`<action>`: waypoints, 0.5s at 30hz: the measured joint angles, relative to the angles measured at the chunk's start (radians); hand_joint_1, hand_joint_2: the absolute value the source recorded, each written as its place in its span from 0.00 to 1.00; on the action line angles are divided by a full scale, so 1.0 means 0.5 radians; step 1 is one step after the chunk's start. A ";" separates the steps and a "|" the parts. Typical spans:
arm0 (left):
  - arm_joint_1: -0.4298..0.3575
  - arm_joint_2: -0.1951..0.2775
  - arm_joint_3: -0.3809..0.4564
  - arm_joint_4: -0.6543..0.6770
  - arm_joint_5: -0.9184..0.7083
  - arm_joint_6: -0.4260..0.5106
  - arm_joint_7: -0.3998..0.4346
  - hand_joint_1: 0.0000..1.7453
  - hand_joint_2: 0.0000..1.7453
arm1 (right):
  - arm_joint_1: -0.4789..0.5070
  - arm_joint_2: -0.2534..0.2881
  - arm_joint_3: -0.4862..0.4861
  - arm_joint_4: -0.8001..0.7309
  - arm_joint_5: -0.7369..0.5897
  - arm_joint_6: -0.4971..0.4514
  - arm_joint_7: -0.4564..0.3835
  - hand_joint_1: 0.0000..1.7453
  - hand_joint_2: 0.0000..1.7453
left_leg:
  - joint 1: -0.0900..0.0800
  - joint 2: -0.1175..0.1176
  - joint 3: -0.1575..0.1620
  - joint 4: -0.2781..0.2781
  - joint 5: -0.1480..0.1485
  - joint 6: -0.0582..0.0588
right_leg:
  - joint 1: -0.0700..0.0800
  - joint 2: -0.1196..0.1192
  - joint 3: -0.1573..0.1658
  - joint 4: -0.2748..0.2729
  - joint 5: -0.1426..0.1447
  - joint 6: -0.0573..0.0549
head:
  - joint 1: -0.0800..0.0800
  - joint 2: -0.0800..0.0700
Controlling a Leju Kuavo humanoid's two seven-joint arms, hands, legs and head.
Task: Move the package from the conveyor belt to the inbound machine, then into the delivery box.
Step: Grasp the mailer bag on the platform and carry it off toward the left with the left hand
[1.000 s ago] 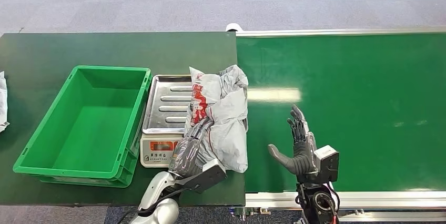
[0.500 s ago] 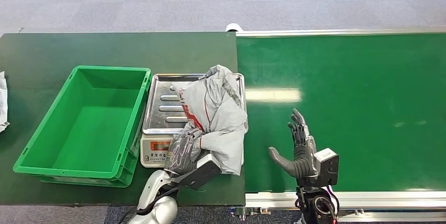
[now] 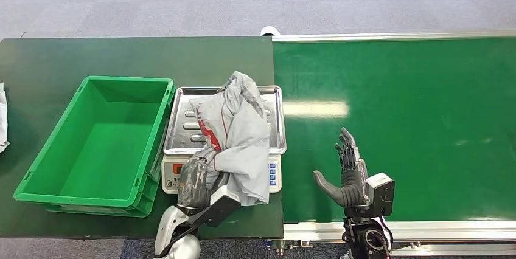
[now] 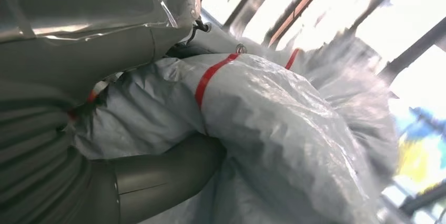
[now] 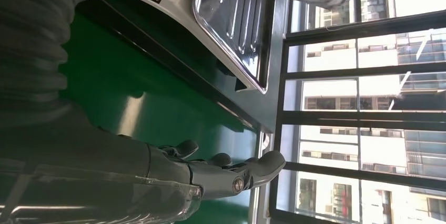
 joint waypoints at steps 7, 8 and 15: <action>0.060 -0.092 0.281 -0.245 -0.187 0.123 -0.481 1.00 1.00 | -0.014 0.001 0.004 0.018 -0.047 -0.016 -0.011 0.00 1.00 | 0.000 -0.001 -0.002 0.000 0.000 0.000 | 0.000 0.000 -0.001 0.000 0.000 0.000 | 0.001 0.000; 0.069 -0.102 0.318 -0.301 -0.210 0.123 -0.483 1.00 1.00 | -0.015 0.001 0.005 0.021 -0.052 -0.020 -0.012 0.00 1.00 | 0.000 -0.001 -0.002 0.000 0.000 0.000 | 0.000 0.000 -0.001 0.000 0.000 0.000 | 0.000 0.000; 0.089 -0.143 0.639 -0.849 -0.231 0.125 -0.490 1.00 1.00 | -0.011 0.000 0.006 0.034 -0.084 -0.040 -0.018 0.00 1.00 | 0.001 -0.001 -0.003 0.000 0.000 0.000 | 0.001 0.000 -0.003 0.000 0.000 0.000 | 0.000 0.000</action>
